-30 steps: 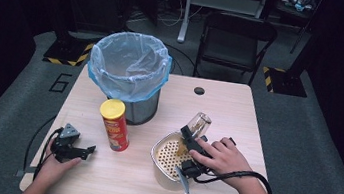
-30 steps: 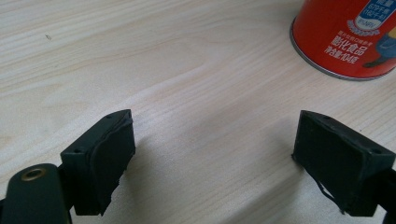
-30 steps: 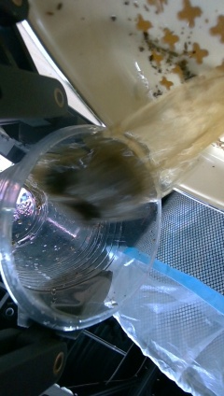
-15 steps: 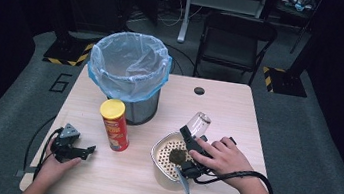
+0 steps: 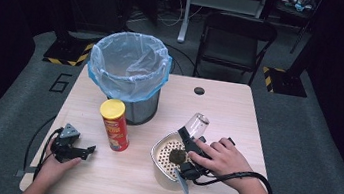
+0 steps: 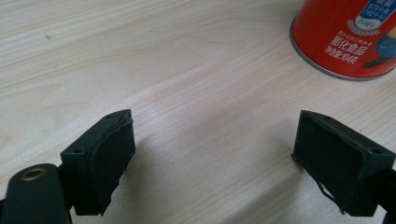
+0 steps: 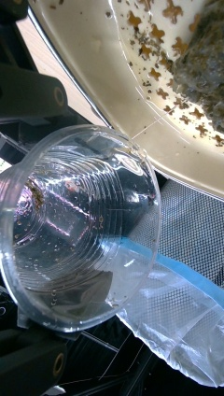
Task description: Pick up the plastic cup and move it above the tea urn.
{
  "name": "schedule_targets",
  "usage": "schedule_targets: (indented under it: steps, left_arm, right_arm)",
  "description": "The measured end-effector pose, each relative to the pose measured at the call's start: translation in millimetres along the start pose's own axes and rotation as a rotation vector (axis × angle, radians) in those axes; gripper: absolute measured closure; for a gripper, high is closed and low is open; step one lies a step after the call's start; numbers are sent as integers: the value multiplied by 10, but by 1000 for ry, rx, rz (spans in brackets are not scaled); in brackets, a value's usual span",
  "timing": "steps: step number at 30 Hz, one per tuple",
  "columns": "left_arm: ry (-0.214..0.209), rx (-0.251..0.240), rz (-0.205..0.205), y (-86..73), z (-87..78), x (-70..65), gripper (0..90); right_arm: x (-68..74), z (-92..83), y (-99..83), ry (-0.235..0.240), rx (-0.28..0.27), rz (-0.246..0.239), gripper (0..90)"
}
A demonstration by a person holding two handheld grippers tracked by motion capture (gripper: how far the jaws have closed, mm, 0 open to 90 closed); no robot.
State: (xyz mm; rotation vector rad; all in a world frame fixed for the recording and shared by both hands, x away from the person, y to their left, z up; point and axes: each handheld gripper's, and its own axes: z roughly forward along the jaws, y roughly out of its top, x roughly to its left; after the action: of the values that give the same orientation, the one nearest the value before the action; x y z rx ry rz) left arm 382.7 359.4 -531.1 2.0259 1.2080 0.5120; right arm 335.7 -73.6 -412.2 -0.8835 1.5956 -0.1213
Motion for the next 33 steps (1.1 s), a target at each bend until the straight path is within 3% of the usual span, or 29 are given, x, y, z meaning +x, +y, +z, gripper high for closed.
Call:
schedule_targets:
  steps: [4,5,7,8,9,11,12,14,15,16,19,20,26,27,28,29,30,33]
  left_arm:
    - [0,0,0,0,0,0,122]
    - [0,0,0,0,0,0,122]
    - [0,0,0,0,0,0,122]
    - [0,0,0,0,0,0,122]
    - [0,0,0,0,0,0,122]
    - [0,0,0,0,0,0,122]
    - [0,0,0,0,0,0,122]
    - [0,0,0,0,0,0,122]
    - [0,0,0,0,0,0,122]
    - [0,0,0,0,0,0,122]
    - [0,0,0,0,0,0,122]
    - [0,0,0,0,0,0,122]
    - [0,0,0,0,0,0,122]
    - [0,0,0,0,0,0,122]
    - [0,0,0,0,0,0,122]
    - [0,0,0,0,0,0,122]
    - [0,0,0,0,0,0,122]
    - [0,0,0,0,0,0,122]
  right_arm:
    - [-14,-6,4,-12,-3,-2,348]
    - [15,1,16,-12,-14,39,348]
    - [75,11,49,-49,-32,165,348]
    - [17,0,21,-17,-19,55,348]
    - [6,-9,20,-8,-15,47,348]
    - [28,0,31,-31,-22,90,348]
    - [11,-5,23,-22,-16,50,348]
    - [17,-3,27,-30,-18,62,348]
    - [-3,-10,20,-21,-11,30,348]
    - [13,-7,27,-26,-19,58,348]
    - [6,-12,25,-24,-18,54,347]
    - [-39,-27,9,-21,-2,-11,347]
    - [-40,-33,7,-24,1,-11,346]
    - [6,-18,22,-32,-15,51,346]
    - [5,-19,22,-32,-15,51,346]
    - [-41,-35,7,-27,2,-12,346]
    - [-4,-25,21,-30,-15,43,346]
    - [-16,-33,18,-32,-7,40,346]
